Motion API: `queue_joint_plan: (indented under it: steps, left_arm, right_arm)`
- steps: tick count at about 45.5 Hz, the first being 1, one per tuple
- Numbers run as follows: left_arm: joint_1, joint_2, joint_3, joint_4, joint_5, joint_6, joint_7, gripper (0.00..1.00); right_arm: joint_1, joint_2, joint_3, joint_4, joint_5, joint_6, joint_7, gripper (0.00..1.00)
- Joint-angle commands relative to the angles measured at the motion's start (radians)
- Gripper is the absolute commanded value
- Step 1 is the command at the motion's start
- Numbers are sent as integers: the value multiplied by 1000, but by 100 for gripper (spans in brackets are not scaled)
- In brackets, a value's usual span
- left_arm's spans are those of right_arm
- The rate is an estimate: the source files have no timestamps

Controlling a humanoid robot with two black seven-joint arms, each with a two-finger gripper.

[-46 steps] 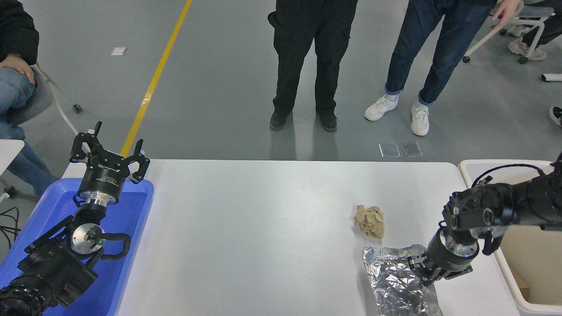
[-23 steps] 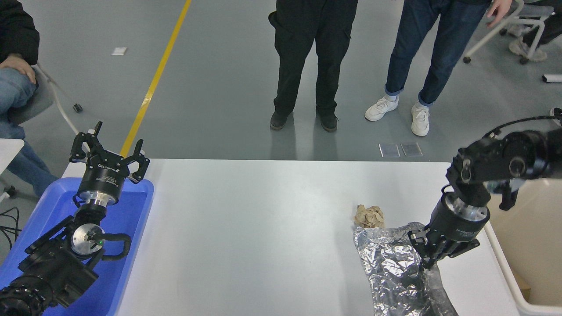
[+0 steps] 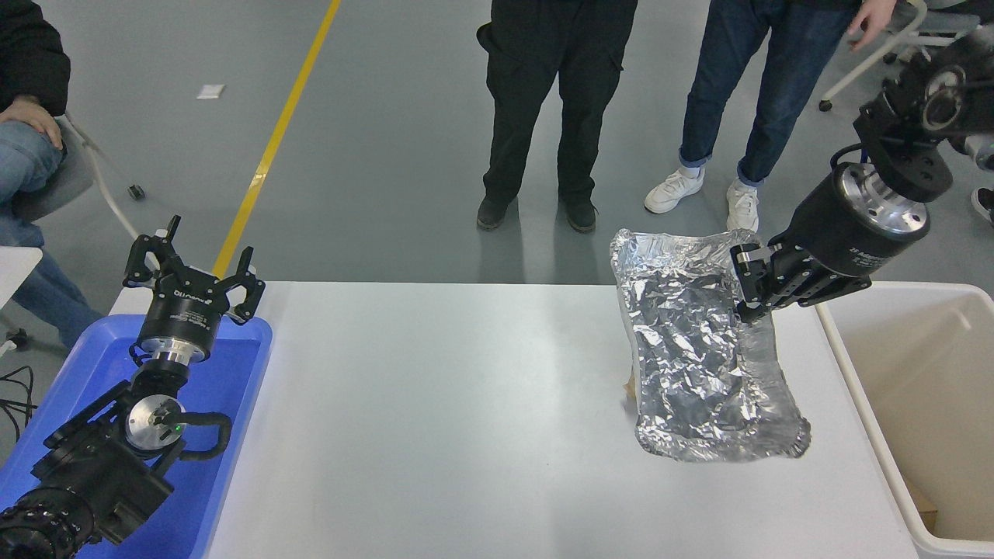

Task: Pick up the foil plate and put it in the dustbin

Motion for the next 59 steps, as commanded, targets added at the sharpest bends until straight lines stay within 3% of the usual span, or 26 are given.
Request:
queue_joint_plan:
  steps: [1,22,38,59]
  left_arm:
    - [0,0,0,0,0,0,0,98]
    - [1,0,0,0,-1,0,-2,98]
    - [0,0,-2,1,-1,1,-3,98]
    - [0,0,-3,1,-1,1,-5,98]
  right_arm:
    - [62,-23,-3,6,5,3,0,0]
    - [46,-58,-61,-30,2,3,-3,0]
    - [-116,-313,-167,-217,-6,3,-8,0]
    - [-716,-489,14,-529,65,-661,-6,0]
